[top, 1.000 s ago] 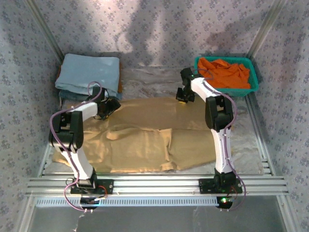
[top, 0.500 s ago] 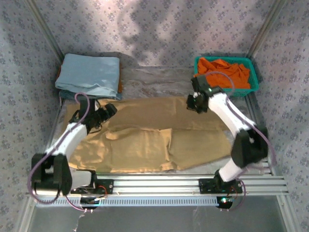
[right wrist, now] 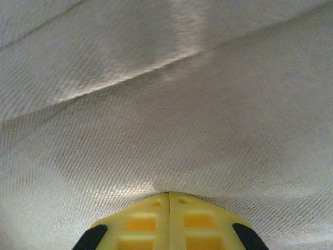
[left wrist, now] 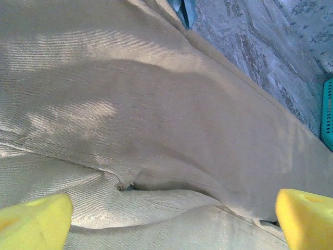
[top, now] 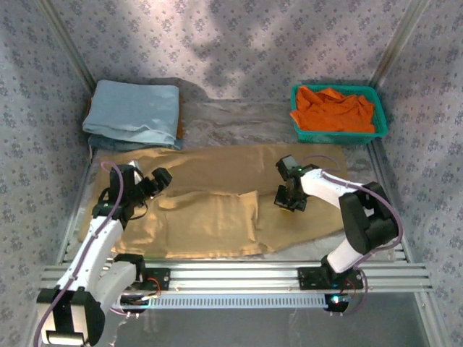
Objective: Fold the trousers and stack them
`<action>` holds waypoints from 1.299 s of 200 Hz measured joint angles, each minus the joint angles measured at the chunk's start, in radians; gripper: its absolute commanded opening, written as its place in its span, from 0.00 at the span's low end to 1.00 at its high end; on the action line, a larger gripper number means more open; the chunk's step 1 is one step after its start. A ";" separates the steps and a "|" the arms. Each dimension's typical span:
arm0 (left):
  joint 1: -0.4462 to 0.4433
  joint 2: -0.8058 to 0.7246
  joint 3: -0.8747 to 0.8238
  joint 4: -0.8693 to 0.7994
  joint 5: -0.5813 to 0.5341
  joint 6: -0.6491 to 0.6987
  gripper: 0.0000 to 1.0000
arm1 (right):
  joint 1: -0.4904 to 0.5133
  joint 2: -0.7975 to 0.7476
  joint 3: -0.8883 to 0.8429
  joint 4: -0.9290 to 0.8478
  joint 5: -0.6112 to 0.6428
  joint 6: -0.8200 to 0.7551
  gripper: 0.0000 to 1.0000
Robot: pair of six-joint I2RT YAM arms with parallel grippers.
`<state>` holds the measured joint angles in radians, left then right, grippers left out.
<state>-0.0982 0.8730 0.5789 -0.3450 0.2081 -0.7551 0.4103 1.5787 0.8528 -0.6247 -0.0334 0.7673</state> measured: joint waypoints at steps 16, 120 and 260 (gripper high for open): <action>0.000 0.006 -0.009 0.005 0.011 -0.014 1.00 | -0.025 -0.040 -0.043 0.024 0.000 0.050 0.00; 0.000 0.029 -0.040 0.073 0.081 -0.088 1.00 | -0.500 -0.443 -0.277 -0.190 -0.122 0.063 0.15; -0.003 0.182 -0.039 0.192 0.096 -0.123 1.00 | -0.763 -0.055 0.033 -0.180 -0.135 -0.098 0.00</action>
<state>-0.1013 1.0554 0.5396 -0.1535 0.3038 -0.8783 -0.3527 1.5242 0.8856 -0.8051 -0.1688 0.6697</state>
